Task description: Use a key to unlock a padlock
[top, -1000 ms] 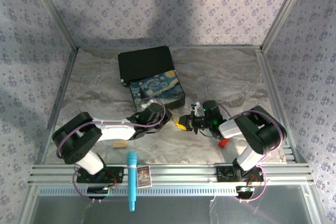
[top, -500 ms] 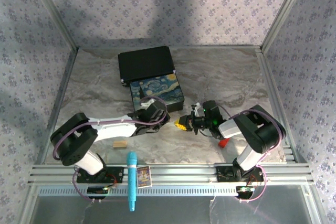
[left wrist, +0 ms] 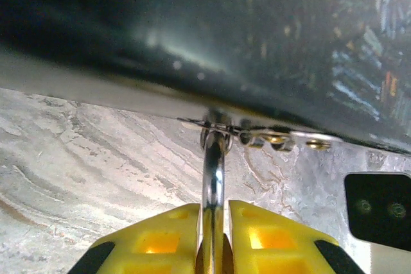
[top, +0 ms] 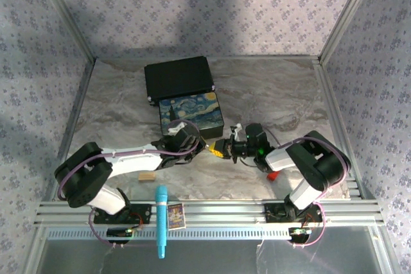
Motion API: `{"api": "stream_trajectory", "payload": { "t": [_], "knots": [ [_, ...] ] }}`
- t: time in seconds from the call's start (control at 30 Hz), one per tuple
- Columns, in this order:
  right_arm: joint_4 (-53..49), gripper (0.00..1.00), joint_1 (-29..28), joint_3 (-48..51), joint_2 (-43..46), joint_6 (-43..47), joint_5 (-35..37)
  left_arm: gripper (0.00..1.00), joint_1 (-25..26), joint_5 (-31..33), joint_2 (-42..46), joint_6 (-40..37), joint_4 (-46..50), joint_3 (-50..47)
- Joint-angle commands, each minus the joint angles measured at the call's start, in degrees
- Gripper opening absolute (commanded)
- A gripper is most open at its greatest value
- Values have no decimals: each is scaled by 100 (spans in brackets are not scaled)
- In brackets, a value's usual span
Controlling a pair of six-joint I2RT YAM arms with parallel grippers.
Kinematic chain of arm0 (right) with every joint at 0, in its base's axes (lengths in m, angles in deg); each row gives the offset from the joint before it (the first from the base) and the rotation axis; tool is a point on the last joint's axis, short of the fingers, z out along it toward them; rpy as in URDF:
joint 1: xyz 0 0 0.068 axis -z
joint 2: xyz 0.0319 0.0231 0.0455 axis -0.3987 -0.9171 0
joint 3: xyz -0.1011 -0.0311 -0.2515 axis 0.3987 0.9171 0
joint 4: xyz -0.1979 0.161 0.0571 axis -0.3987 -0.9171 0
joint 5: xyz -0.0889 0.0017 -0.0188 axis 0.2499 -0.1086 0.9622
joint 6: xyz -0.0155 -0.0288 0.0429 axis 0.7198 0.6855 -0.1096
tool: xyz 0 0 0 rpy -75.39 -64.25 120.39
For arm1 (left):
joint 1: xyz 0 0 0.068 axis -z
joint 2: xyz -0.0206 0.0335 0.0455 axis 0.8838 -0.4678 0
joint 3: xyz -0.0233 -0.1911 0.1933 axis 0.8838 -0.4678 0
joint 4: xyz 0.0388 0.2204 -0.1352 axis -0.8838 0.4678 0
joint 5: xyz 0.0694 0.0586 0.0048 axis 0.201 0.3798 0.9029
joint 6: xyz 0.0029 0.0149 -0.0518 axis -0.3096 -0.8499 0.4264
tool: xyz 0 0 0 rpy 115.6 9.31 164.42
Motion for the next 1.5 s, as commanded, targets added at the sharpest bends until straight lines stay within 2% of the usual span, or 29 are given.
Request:
{"api": "stream_trajectory", "payload": {
  "t": [0.0,0.27,0.73,1.17,1.47],
  "knots": [
    [553,0,-87,12,-186,-276,89,15,-49,84,238,176,-371,20],
    [628,0,-119,230,-98,-286,101,14,-56,192,317,416,-532,-128],
    [1288,0,-354,248,-658,-562,281,14,-75,225,323,420,-470,-97],
    [1520,0,-432,490,-695,-640,448,14,-98,274,317,539,-574,-148],
    [1680,0,-468,315,-804,-641,459,13,-78,197,369,559,-581,-138]
  ]
}}
